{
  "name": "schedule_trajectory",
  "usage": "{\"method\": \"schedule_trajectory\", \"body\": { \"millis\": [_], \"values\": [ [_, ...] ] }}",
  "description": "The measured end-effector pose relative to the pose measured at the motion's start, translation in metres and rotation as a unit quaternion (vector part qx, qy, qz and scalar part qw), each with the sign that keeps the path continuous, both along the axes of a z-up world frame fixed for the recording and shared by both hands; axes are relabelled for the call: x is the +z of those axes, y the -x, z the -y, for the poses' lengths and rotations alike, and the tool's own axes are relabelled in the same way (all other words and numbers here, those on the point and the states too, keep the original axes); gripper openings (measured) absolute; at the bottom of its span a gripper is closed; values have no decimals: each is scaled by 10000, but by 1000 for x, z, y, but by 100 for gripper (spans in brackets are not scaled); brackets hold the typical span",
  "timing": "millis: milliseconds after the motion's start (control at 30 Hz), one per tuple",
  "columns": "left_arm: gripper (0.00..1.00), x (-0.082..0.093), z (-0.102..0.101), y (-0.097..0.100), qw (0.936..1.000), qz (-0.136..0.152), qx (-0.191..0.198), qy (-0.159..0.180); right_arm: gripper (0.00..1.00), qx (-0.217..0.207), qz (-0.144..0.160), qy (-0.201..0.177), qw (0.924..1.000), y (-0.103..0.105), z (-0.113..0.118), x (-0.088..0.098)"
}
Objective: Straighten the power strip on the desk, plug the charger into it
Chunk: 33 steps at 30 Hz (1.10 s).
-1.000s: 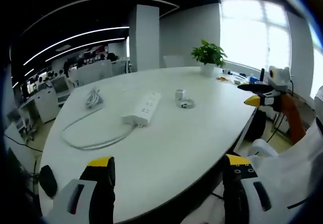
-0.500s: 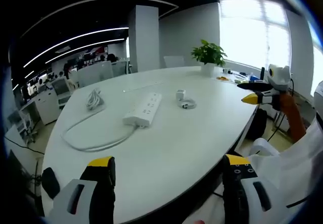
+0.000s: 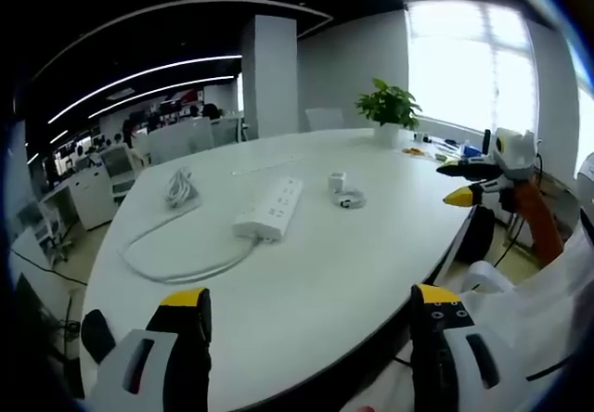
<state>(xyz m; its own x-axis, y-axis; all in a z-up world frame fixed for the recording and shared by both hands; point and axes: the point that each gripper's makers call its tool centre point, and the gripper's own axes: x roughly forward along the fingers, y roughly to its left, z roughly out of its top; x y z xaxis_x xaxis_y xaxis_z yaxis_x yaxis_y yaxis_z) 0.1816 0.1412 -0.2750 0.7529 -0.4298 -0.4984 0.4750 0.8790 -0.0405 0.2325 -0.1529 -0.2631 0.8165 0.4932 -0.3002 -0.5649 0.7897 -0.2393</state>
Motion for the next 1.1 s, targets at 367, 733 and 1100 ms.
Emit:
{"method": "schedule_trajectory", "body": {
  "millis": [367,733,1100],
  "values": [
    [94,16,-2,-32,9996,51,97,-264,72,-19,-309,-119,9995,-23,11,20],
    [96,34,0,-70,9994,23,62,-340,74,160,-412,-252,9987,-51,1,30],
    [95,25,9,-81,9989,-79,-53,-460,74,105,-418,4,9991,-60,7,26]
  ]
}}
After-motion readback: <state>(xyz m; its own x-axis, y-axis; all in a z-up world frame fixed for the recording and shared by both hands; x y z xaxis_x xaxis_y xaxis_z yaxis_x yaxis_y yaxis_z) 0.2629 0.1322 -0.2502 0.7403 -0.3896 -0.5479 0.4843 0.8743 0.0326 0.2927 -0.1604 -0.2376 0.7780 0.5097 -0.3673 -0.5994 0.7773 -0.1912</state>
